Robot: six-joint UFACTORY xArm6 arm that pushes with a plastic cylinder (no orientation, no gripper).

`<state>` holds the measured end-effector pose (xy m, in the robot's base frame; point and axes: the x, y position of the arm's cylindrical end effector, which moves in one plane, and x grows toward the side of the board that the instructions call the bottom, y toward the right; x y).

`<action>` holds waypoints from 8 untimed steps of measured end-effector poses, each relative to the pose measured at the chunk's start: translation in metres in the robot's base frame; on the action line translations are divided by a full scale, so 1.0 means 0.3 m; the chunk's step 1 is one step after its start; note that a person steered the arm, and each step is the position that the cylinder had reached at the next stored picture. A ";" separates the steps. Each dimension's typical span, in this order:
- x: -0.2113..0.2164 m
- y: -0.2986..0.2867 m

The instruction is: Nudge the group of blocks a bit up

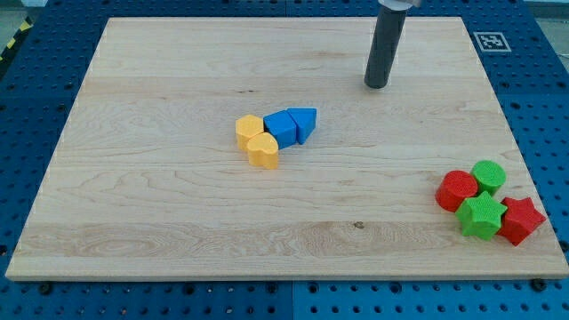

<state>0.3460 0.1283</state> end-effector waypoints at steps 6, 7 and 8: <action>0.410 -0.255; 0.410 -0.283; 0.409 -0.398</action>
<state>0.4688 0.0090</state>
